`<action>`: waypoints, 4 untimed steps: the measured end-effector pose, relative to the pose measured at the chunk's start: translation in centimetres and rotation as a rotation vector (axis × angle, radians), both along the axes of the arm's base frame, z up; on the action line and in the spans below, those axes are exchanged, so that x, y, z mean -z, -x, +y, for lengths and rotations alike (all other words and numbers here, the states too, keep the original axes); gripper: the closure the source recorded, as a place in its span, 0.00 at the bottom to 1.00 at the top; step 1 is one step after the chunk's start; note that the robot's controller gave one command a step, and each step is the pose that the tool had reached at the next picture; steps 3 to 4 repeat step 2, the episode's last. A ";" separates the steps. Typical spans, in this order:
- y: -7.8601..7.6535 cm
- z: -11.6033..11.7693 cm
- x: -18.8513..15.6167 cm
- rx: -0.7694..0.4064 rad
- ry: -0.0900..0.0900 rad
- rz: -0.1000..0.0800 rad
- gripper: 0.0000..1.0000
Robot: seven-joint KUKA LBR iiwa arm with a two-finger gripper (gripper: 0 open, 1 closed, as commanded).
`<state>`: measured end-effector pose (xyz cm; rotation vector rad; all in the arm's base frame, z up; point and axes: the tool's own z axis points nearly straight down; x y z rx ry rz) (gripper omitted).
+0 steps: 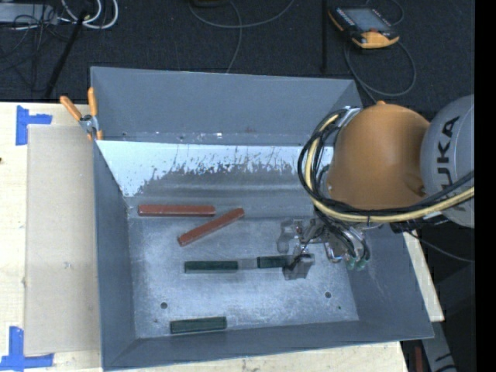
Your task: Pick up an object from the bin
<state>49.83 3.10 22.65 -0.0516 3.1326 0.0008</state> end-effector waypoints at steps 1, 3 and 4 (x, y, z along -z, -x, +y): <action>-0.4 0.9 3.0 -0.134 0.001 0.012 1.00; 0.2 -3.0 -0.5 -0.338 0.003 0.005 1.00; 0.2 -3.0 -0.5 -0.338 0.003 0.005 1.00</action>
Offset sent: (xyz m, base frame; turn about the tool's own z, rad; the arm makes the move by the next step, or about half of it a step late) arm 0.0044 0.0082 -0.0284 -0.1335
